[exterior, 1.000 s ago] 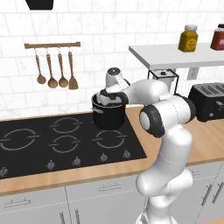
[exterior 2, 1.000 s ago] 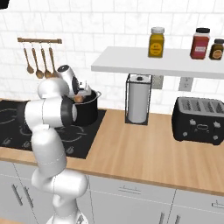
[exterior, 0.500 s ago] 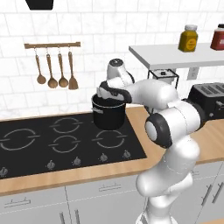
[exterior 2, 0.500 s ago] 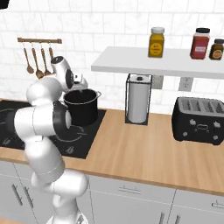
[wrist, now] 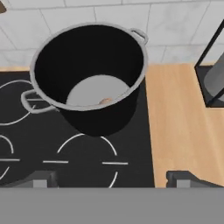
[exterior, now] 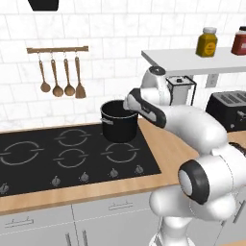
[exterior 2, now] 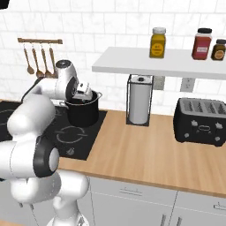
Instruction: Put the onion and lime in the pot. Retrieve the spatula and lightly stir the vegetables in the pot.
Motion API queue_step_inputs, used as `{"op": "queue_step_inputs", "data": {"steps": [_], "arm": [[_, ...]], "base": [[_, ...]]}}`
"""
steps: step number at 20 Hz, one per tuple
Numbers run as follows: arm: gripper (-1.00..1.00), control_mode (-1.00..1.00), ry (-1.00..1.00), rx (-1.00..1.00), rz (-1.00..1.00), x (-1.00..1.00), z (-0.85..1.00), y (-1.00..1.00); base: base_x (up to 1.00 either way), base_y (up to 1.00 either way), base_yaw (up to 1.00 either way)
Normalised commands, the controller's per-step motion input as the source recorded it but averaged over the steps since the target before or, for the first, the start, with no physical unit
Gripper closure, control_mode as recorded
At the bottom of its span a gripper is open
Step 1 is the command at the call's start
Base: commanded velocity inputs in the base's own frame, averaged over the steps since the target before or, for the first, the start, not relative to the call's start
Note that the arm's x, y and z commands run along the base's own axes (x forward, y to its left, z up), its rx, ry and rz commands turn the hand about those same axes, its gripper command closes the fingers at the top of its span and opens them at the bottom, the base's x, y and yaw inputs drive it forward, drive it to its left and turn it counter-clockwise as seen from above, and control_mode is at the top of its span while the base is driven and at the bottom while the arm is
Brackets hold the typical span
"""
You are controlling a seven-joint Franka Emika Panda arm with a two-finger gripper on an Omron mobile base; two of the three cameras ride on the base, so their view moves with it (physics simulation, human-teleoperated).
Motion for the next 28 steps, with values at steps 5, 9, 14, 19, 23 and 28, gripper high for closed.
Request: {"op": "queue_step_inputs", "data": {"steps": [5, 9, 14, 19, 23, 28], "arm": [[-1.00, -1.00, 0.00, 0.00, -0.07, -0.65, -0.15, -0.25], [-1.00, 1.00, 0.00, 0.00, -0.03, -0.18, -0.07, -0.02], [-1.00, 1.00, 0.00, 0.00, 0.00, 0.00, 0.00, 0.00], [-1.00, 1.00, 0.00, 0.00, 0.00, 0.00, 0.00, 0.00], [-1.00, 1.00, 0.00, 0.00, 0.00, 0.00, 0.00, 0.00], [-1.00, 1.00, 0.00, 0.00, 0.00, 0.00, 0.00, 0.00]], "base": [[0.00, 0.00, 0.00], [-0.14, 0.00, 0.00], [-0.80, 0.73, 0.00], [0.01, 1.00, 0.00], [0.57, 1.00, 0.00], [0.76, 0.94, 0.00]]}}
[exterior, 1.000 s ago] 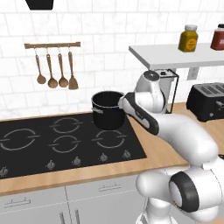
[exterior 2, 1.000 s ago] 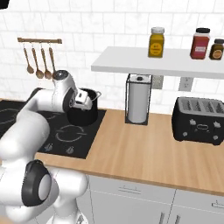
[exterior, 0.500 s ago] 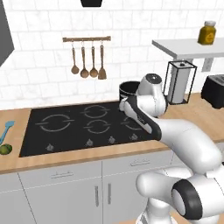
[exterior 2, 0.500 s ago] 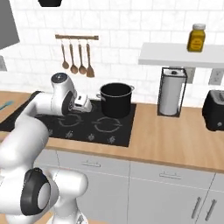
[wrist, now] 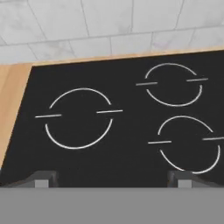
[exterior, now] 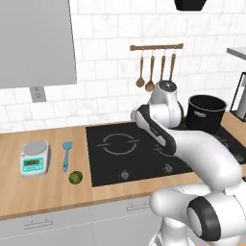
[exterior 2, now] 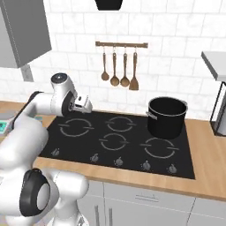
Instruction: Put the onion and lime in the pot. Retrieve the spatula and lightly stir the vegetables in the pot.
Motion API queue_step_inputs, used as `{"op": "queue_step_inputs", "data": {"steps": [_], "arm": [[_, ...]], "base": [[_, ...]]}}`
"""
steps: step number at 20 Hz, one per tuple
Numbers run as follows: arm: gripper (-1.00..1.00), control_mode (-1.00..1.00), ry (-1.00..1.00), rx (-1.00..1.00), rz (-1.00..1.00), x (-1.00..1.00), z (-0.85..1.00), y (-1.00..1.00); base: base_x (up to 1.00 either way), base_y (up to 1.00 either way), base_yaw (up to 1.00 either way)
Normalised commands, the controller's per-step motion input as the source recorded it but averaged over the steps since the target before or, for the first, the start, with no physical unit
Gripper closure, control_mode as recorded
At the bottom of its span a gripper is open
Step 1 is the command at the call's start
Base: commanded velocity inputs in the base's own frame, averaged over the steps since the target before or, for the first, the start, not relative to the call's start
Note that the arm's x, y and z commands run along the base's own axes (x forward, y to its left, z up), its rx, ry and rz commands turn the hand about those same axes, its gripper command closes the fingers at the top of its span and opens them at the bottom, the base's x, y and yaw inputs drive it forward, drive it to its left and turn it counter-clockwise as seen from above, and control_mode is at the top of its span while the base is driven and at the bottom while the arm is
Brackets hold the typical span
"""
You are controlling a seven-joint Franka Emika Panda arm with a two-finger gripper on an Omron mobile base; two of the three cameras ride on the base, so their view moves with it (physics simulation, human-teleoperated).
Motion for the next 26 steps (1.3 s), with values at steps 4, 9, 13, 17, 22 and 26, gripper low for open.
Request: {"op": "queue_step_inputs", "data": {"steps": [4, 9, 13, 17, 22, 26], "arm": [[-1.00, -1.00, 0.00, -0.02, 0.00, -0.29, 0.00, 0.46], [-1.00, -1.00, 0.01, -0.04, 0.05, -0.79, -0.04, 1.00], [-1.00, -1.00, 0.20, 0.00, 0.06, -0.25, -0.41, 1.00], [-1.00, -1.00, 0.30, 0.00, 0.02, 0.00, -0.76, 1.00], [-1.00, -1.00, 0.24, 0.00, 0.00, 0.00, -0.88, 1.00], [-1.00, -1.00, 0.15, 0.00, 0.00, 0.00, -0.73, 0.92]], "base": [[0.11, 0.45, 0.00], [0.00, 0.00, 0.00], [0.00, 0.00, 0.00], [0.00, 0.00, 0.00], [0.00, 0.00, 0.00], [0.00, 0.00, 0.00]]}}
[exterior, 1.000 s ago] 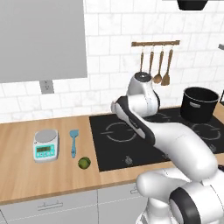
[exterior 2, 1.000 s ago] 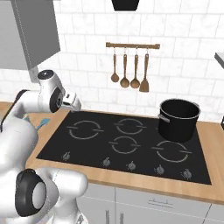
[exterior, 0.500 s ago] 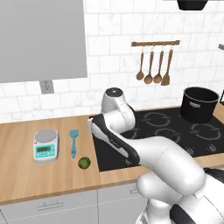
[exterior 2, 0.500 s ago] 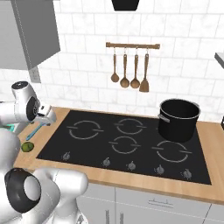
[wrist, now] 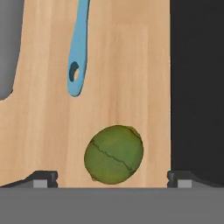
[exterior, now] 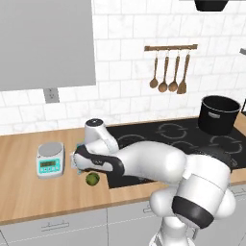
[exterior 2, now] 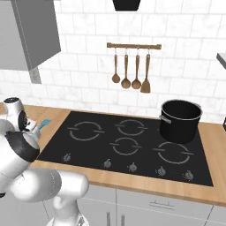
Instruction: Put the onion and lime in the pot. Retrieve the spatula and lightly stir the vegetables in the pot.
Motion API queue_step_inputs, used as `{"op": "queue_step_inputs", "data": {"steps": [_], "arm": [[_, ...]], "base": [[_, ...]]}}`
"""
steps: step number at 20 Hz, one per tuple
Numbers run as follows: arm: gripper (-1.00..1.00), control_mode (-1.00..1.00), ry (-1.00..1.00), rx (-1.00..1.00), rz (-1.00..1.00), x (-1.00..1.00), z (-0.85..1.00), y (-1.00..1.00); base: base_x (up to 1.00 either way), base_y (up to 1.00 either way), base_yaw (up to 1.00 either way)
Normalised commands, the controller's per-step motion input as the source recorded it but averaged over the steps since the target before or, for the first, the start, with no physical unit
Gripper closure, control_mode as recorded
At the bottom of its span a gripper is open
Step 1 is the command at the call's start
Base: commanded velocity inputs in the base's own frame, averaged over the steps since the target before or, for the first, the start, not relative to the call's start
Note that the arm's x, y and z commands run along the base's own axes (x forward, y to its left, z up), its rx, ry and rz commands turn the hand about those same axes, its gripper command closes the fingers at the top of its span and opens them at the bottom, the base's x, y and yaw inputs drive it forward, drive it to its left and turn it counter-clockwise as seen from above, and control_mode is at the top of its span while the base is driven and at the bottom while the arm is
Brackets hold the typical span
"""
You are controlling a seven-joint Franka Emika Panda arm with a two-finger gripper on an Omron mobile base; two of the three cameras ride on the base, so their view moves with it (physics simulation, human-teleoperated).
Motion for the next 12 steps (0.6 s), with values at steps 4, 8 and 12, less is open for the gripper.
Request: {"op": "queue_step_inputs", "data": {"steps": [4, 8, 12], "arm": [[-1.00, -1.00, 0.10, 0.00, -0.03, 0.13, -0.56, 0.52], [-1.00, -1.00, 0.02, -0.01, -0.13, 0.05, -0.24, 0.10], [-1.00, -1.00, 0.00, -0.02, -0.21, -0.04, 0.00, -0.01]], "base": [[0.00, 0.00, 0.00], [0.00, 0.00, 0.00], [0.00, 0.00, 0.00]]}}
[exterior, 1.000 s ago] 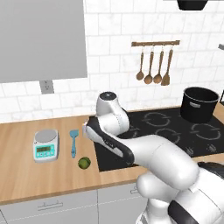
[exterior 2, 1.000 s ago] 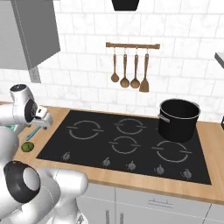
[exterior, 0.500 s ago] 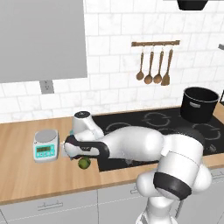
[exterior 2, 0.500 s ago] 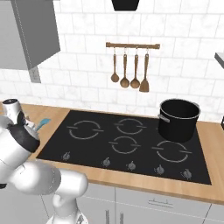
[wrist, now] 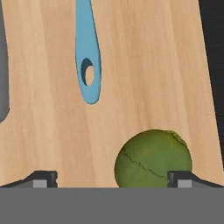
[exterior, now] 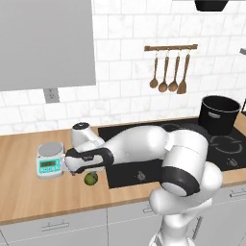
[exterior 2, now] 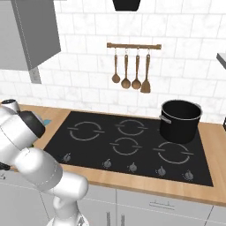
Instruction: Put the onion and lime in the pot. Retrieve the spatula and lightly stir the vegetables in the pot.
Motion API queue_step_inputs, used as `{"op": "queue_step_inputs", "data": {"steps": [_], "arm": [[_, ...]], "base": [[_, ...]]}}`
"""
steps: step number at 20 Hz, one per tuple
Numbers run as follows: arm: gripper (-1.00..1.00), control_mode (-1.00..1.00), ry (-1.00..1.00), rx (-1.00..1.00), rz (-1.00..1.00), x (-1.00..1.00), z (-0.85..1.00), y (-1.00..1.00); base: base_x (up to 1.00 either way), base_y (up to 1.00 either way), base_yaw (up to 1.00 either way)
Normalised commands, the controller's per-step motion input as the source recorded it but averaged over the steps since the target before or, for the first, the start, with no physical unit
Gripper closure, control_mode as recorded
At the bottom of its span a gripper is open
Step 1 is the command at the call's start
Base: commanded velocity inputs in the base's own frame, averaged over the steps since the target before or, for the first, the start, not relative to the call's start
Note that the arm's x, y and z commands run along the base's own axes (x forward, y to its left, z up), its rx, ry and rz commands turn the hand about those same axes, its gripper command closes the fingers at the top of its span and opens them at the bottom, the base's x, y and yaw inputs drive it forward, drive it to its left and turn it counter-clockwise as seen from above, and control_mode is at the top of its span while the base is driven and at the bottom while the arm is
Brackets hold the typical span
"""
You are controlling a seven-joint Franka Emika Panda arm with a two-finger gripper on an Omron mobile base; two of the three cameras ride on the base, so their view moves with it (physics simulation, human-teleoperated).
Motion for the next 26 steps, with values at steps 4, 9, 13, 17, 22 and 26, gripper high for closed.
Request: {"op": "queue_step_inputs", "data": {"steps": [4, 9, 13, 17, 22, 26], "arm": [[-1.00, -1.00, 0.00, 0.00, -0.20, -0.19, 0.00, -0.18], [-1.00, -1.00, 0.00, 0.00, -0.12, -0.21, 0.00, -0.42], [-1.00, -1.00, 0.00, 0.00, -0.06, -0.24, -0.07, -0.39], [-1.00, -1.00, 0.00, 0.01, 0.00, 0.04, -0.34, -0.02], [-1.00, -1.00, -0.01, 0.01, -0.03, 0.24, -0.24, 0.04], [-1.00, -1.00, -0.04, 0.05, -0.04, 0.24, -0.01, 0.29]], "base": [[0.00, 0.00, 0.00], [0.00, 0.00, 0.00], [0.00, 0.00, 0.00], [0.00, 0.00, 0.00], [0.00, 0.00, 0.00], [0.00, 0.00, 0.00]]}}
